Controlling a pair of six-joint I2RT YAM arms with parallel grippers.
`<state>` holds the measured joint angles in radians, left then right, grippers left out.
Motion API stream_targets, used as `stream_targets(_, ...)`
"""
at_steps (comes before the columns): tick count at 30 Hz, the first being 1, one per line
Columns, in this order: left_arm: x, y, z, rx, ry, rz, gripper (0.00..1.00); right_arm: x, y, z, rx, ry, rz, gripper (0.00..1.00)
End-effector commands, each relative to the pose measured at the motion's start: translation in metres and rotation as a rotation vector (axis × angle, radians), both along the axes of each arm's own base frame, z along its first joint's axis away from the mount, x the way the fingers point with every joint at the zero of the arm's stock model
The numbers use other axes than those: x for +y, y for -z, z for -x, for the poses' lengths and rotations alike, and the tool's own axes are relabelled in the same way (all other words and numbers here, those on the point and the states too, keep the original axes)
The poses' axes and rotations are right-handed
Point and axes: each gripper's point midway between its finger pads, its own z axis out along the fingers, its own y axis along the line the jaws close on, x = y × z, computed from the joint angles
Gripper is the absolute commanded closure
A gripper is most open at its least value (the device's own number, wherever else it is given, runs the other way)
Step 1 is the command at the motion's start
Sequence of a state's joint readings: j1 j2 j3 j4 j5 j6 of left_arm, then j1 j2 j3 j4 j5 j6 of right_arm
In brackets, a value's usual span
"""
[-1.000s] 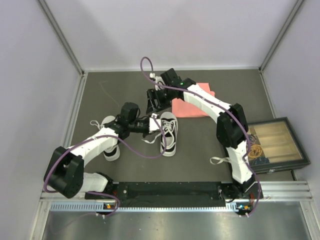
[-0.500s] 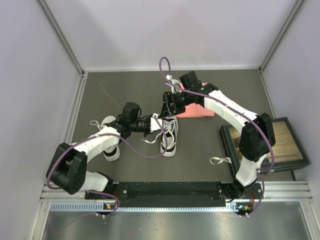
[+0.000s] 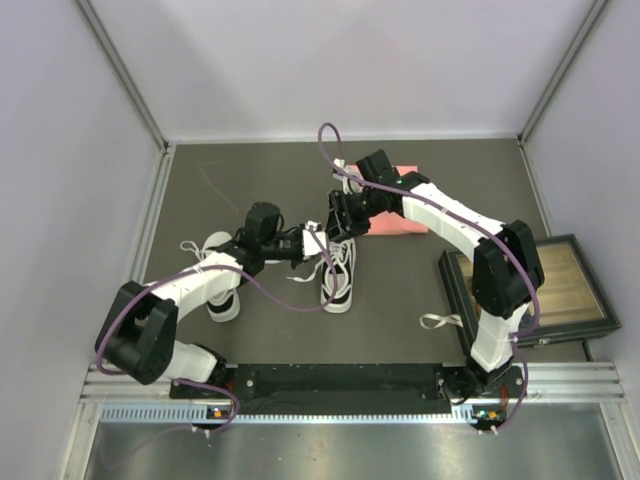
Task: Tie the shoes
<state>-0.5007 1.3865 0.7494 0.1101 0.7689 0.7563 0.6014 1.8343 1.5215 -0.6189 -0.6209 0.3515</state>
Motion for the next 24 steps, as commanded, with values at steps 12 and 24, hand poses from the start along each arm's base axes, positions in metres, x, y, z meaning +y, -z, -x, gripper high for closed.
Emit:
stream_targets(12,-0.006,-0.014,-0.018,-0.057,-0.064,0.072,1.00,-0.001,0.013,0.002,0.136,0.099,-0.029,0.63)
stream_targets(24,-0.002,-0.009,-0.016,-0.071,-0.083,0.072,1.00,0.003,0.024,0.008,0.216,0.099,-0.047,0.89)
